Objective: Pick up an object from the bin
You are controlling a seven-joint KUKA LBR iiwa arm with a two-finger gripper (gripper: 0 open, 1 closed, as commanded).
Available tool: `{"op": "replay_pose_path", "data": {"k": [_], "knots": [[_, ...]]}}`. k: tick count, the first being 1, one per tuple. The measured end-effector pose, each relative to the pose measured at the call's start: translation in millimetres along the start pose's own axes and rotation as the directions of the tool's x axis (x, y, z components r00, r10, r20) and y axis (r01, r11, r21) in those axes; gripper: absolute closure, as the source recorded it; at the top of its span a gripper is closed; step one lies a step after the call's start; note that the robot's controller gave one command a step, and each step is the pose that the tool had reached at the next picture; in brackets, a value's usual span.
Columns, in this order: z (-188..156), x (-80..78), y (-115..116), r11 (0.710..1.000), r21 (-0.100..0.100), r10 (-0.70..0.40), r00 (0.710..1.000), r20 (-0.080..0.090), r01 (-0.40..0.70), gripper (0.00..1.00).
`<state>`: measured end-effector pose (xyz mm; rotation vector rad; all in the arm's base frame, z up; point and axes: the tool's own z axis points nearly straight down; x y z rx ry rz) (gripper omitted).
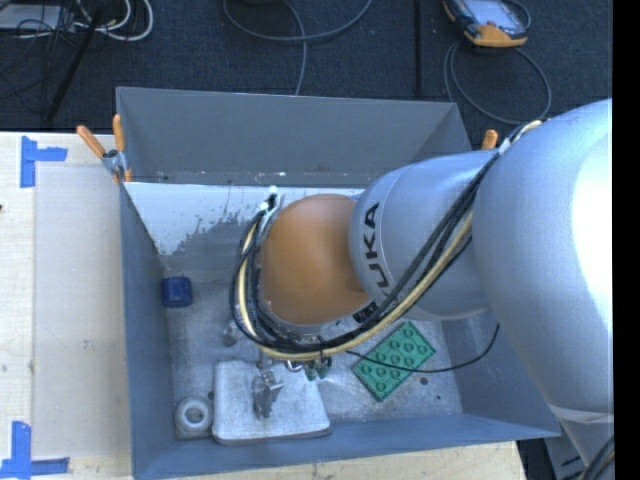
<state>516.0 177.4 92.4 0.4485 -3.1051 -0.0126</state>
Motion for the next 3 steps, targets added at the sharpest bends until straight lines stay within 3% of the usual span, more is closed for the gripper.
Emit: {"op": "replay_pose_path", "data": {"k": [1,2,3], "knots": [[-1.7,-0.7,0.9,1.000,0.003,0.007,1.000,-0.001,-0.007,0.00],[-31.2,30.5,-69.0,0.999,0.011,0.046,0.999,0.004,-0.046,0.00],[2.7,20.4,-103.1,1.000,0.007,-0.020,1.000,0.005,0.020,0.00]]}}
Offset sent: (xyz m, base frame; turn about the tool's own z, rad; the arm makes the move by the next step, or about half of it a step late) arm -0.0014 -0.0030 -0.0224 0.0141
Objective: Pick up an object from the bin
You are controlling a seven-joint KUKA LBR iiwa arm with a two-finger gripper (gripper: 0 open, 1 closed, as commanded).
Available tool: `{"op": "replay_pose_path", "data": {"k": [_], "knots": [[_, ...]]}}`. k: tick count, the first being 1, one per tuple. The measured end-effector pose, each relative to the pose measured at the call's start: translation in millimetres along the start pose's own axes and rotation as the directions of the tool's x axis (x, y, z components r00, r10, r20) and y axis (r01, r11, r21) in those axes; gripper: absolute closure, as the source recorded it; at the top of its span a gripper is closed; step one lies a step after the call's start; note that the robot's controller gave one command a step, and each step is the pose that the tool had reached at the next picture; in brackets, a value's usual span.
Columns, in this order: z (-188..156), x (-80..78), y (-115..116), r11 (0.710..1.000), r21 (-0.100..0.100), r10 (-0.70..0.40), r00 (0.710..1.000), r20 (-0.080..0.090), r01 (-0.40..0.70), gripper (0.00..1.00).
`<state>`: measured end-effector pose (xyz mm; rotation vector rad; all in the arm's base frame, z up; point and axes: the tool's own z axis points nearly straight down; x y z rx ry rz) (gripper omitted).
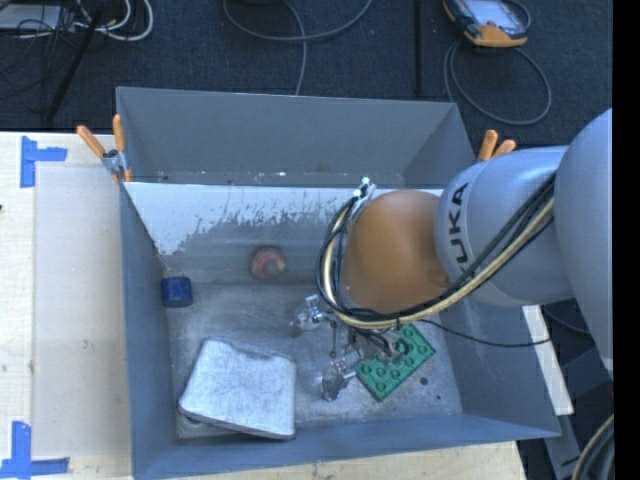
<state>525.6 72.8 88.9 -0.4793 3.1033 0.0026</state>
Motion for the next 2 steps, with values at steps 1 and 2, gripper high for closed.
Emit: {"op": "replay_pose_path", "data": {"k": [1,2], "knots": [[-15.7,36.3,-81.4,0.999,0.004,-0.034,0.999,-0.004,0.034,0.00],[17.1,38.0,-123.8,0.995,-0.002,-0.100,0.995,-0.001,0.100,0.00]]}}
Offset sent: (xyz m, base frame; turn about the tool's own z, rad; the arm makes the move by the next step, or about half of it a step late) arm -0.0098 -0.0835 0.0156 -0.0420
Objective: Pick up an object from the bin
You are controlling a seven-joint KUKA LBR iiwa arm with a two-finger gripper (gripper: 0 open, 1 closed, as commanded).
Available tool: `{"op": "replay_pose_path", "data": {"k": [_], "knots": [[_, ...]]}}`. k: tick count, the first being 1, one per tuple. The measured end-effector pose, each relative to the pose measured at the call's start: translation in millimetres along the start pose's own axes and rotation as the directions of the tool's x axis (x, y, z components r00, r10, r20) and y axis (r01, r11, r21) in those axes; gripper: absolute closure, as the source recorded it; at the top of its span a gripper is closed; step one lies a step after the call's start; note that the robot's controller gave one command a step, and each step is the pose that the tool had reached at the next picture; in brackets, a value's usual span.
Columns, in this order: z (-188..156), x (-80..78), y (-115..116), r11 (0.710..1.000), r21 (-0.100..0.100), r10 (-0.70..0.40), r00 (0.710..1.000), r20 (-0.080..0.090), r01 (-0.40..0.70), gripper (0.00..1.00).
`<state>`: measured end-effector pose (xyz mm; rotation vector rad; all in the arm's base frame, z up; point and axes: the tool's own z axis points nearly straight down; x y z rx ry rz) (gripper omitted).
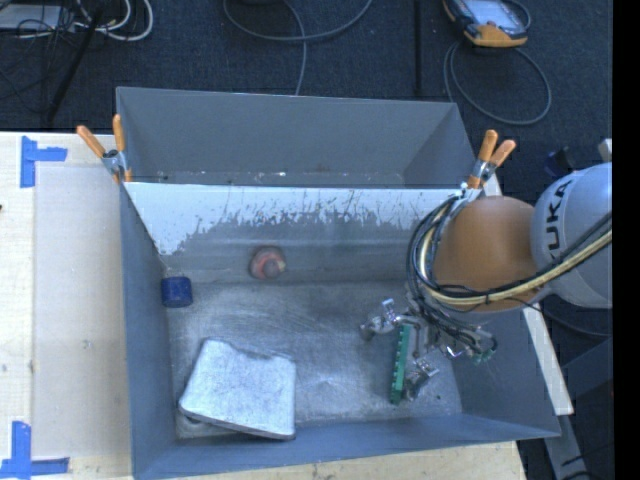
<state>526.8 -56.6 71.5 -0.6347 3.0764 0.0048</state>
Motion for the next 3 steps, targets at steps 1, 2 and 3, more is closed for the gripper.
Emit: {"op": "replay_pose_path", "data": {"k": [1,2,3], "knots": [[-2.7,-1.0,-0.7,1.000,0.003,0.001,1.000,0.002,-0.001,1.00],[-127.5,-2.3,-45.6,0.981,0.008,-0.194,0.981,0.004,0.194,1.00],[-196.5,3.7,49.8,0.914,0.003,-0.407,0.914,0.002,0.407,1.00]]}}
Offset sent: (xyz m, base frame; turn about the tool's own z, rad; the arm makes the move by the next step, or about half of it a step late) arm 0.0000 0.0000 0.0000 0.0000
